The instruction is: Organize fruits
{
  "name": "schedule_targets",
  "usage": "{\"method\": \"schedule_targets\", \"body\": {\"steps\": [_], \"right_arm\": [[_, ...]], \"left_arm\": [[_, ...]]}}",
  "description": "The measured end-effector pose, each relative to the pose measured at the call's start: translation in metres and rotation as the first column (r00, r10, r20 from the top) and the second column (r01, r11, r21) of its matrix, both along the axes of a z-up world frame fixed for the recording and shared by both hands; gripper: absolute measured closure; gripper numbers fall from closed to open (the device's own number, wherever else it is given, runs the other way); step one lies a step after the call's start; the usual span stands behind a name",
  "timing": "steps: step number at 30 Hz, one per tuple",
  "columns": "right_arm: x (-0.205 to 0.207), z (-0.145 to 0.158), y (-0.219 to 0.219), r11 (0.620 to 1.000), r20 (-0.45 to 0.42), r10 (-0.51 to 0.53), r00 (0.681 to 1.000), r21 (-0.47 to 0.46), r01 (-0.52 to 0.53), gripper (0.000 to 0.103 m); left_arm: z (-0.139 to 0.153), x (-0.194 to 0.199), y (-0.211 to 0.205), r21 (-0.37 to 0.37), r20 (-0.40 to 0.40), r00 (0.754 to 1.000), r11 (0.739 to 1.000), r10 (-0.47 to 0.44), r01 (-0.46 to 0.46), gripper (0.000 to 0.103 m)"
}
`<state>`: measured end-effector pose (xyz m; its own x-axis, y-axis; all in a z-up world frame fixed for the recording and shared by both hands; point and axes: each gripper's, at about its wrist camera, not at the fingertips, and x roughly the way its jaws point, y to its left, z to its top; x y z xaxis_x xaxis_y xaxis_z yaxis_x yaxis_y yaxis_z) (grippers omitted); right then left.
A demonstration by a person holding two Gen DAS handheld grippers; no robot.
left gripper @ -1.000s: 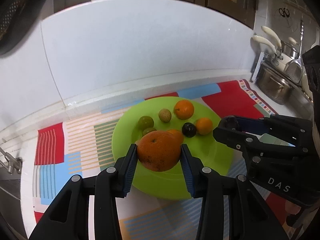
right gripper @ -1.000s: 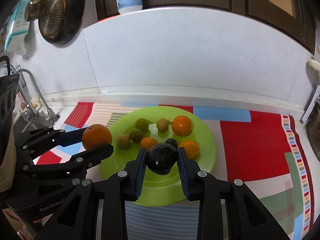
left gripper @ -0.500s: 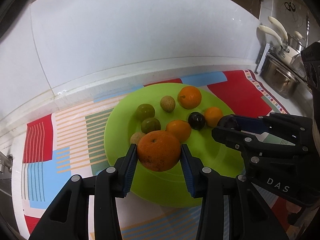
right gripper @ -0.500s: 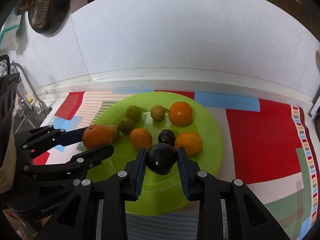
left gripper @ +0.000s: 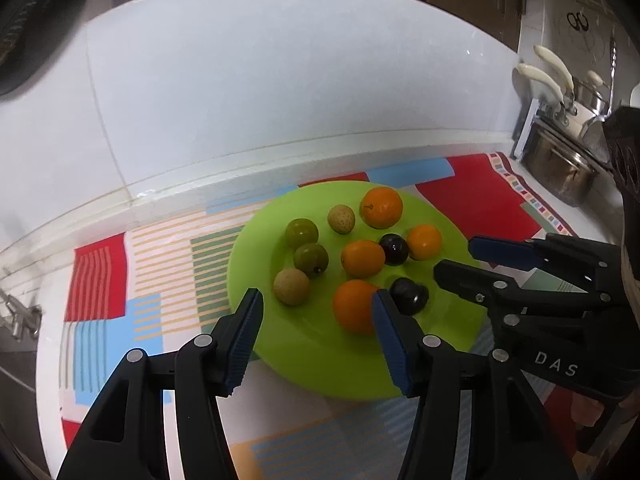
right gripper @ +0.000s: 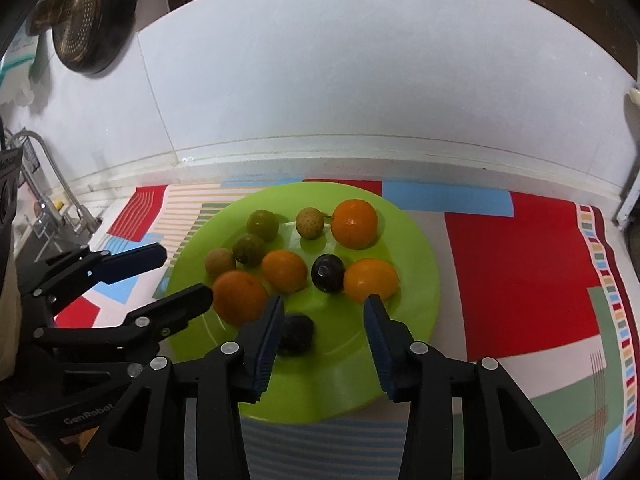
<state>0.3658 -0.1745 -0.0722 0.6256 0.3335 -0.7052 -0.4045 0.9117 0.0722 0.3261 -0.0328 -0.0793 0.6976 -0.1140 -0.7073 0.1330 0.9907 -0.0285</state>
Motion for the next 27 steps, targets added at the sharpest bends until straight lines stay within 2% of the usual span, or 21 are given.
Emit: {"method": "schedule_targets", "body": {"steps": [6, 8, 14, 15, 17, 27], "right_arm": [[-0.02, 0.013, -0.008, 1.0, 0.038, -0.028, 0.999, 0.01, 0.027, 0.06], [-0.028, 0.019, -0.011, 0.999, 0.049, -0.038, 0.998, 0.022, 0.037, 0.06], [-0.058, 0.039, -0.019, 0.998, 0.091, -0.052, 0.994, 0.052, 0.048, 0.06], [-0.064, 0.042, -0.02, 0.997, 0.099, -0.052, 0.994, 0.055, 0.046, 0.06], [-0.076, 0.049, -0.022, 0.997, 0.12, -0.056, 0.991, 0.056, 0.05, 0.05], [-0.134, 0.075, -0.033, 0.998, 0.185, -0.048, 0.982, 0.055, 0.039, 0.049]], "left_arm": [[0.02, -0.022, 0.004, 0.004, 0.039, 0.998, 0.998, 0.055, -0.055, 0.043], [0.028, -0.032, 0.007, -0.009, 0.054, 0.996, 0.997, 0.076, -0.076, 0.037], [0.05, -0.064, 0.007, -0.01, 0.097, 0.99, 0.995, 0.104, -0.104, 0.031], [0.052, -0.068, 0.008, -0.014, 0.101, 0.989, 0.994, 0.109, -0.108, 0.03], [0.059, -0.081, 0.008, -0.021, 0.114, 0.986, 0.992, 0.122, -0.121, 0.029], [0.083, -0.135, 0.003, -0.022, 0.163, 0.976, 0.99, 0.141, -0.14, 0.02]]}}
